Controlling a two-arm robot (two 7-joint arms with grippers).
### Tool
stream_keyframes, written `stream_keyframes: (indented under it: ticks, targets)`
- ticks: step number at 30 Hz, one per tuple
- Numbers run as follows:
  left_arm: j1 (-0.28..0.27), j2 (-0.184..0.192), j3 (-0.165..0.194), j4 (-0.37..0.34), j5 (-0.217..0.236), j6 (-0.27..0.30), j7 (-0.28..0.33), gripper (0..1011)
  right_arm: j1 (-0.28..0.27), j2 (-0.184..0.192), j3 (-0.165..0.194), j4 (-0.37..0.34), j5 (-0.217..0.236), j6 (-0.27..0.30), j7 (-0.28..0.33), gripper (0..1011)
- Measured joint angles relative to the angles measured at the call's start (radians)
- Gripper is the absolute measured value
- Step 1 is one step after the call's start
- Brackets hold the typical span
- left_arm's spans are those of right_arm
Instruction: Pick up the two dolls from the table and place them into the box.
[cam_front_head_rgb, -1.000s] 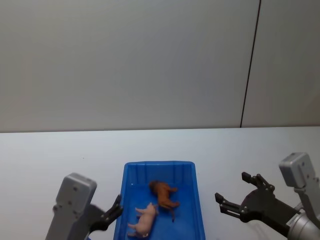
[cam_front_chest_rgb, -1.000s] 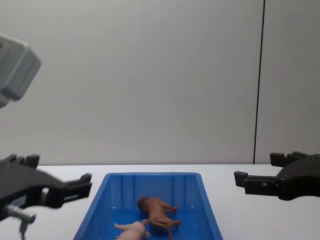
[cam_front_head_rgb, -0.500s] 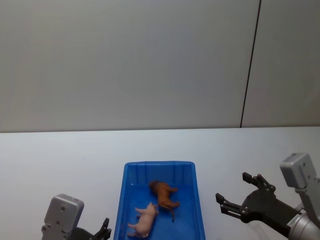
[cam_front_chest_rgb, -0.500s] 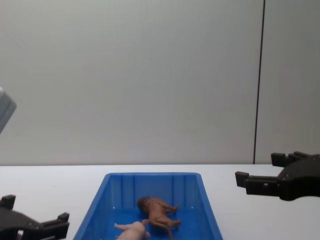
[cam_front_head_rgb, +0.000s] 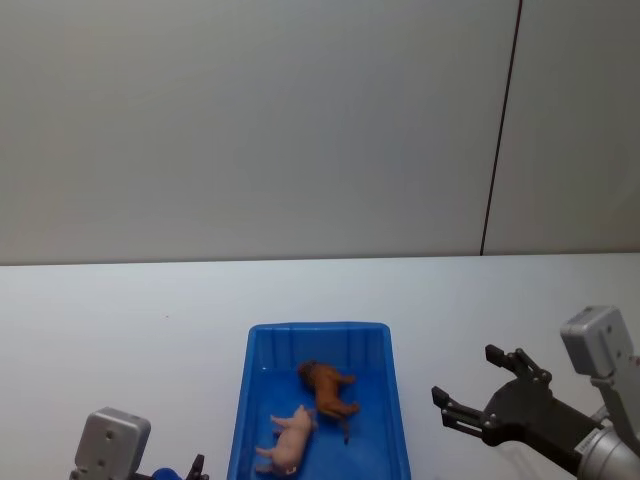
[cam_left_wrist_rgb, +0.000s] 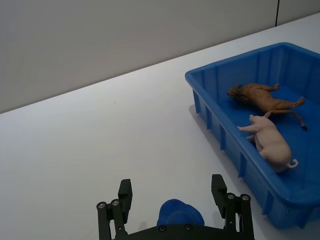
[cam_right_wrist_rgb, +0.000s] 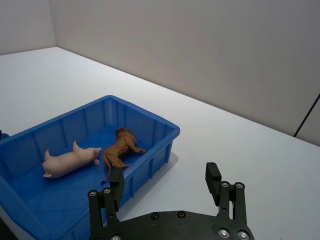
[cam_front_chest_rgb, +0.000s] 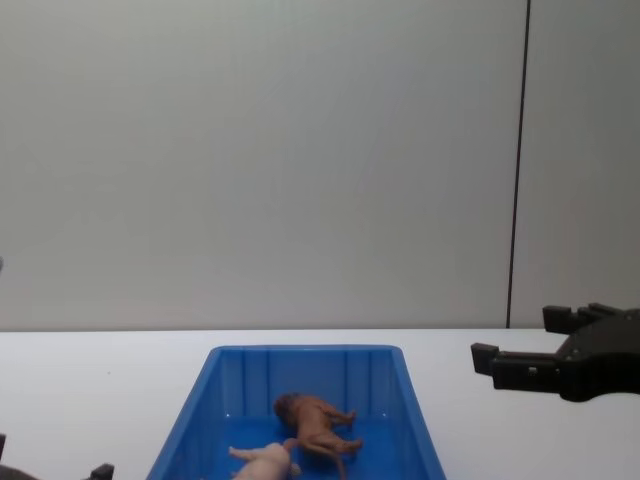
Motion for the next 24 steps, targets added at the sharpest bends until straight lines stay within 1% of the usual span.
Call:
stream_keyframes:
  ticks: [14,16,17,20,21,22,23,24]
  targets:
    - [-0.004,-0.026,-0.009,0.066,-0.021,-0.014,-0.033,1002,0.0,0.0,0.0,0.0,0.0,0.0,0.0,1001]
    - [-0.006,-0.03,-0.01,0.076,-0.024,-0.012,-0.04,969,0.0,0.0,0.0,0.0,0.0,0.0,0.0,1001]
    - [-0.006,-0.031,-0.011,0.078,-0.024,-0.011,-0.043,969,0.0,0.0,0.0,0.0,0.0,0.0,0.0,1001]
    - [-0.009,-0.035,-0.013,0.09,-0.028,-0.004,-0.052,906,0.0,0.0,0.0,0.0,0.0,0.0,0.0,1001]
    - [-0.01,-0.036,-0.014,0.093,-0.028,-0.002,-0.055,870,0.0,0.0,0.0,0.0,0.0,0.0,0.0,1001]
    - [-0.011,-0.037,-0.015,0.096,-0.029,0.0,-0.058,861,0.0,0.0,0.0,0.0,0.0,0.0,0.0,1001]
    - [-0.013,-0.039,-0.016,0.1,-0.03,0.003,-0.062,818,0.0,0.0,0.0,0.0,0.0,0.0,0.0,1001]
    - [-0.013,-0.04,-0.017,0.103,-0.03,0.005,-0.065,809,0.0,0.0,0.0,0.0,0.0,0.0,0.0,1001]
